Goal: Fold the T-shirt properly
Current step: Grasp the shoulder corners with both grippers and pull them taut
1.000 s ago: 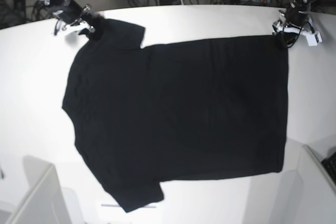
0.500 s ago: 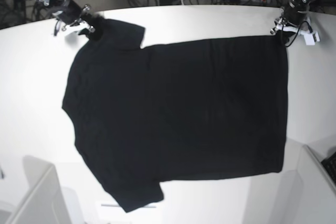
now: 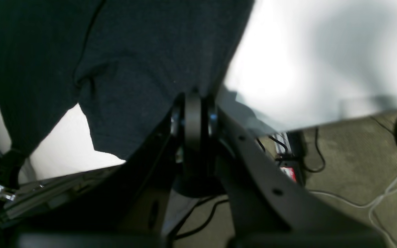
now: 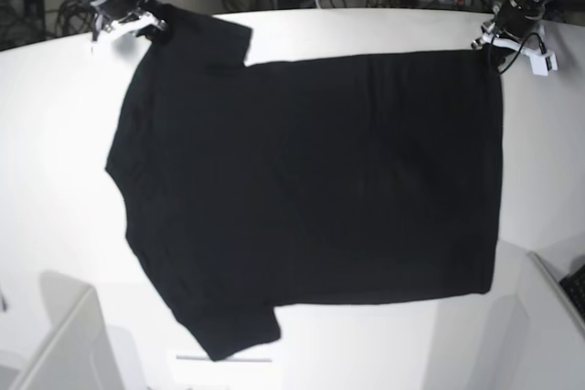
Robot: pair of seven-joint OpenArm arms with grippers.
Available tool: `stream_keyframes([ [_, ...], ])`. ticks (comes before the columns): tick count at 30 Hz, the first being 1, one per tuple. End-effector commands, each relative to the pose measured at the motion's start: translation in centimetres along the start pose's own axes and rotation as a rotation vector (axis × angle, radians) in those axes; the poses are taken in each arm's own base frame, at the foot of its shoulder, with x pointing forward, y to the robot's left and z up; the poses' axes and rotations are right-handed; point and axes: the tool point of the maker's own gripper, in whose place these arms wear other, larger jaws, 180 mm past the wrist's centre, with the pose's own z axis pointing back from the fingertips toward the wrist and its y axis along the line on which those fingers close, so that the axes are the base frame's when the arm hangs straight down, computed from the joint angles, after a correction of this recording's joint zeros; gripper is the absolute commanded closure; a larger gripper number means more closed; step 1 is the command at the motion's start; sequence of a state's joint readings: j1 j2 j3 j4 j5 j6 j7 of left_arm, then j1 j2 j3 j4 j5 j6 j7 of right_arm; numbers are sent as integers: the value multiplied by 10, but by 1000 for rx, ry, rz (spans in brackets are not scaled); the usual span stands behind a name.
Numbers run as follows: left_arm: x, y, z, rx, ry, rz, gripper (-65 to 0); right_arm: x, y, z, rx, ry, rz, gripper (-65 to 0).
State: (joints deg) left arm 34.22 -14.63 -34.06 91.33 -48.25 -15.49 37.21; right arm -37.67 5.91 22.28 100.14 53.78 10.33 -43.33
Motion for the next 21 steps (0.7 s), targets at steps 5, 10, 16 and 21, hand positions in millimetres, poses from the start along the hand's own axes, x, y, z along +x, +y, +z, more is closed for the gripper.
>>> stream_keyframes([
  [5,8,1,17,4,-1,-71,0,-3,2,12,1,-8,17,0],
  [10,1,2,26,10,17,-93,0,-8,12,23,9,-14,33,0],
  [16,8,18,37,55,-7,-82,0,-7,17,26,17,-21,43,0],
  [21,22,0,40,21,-42,-120,0,10,32,21,54,-59,69,0],
])
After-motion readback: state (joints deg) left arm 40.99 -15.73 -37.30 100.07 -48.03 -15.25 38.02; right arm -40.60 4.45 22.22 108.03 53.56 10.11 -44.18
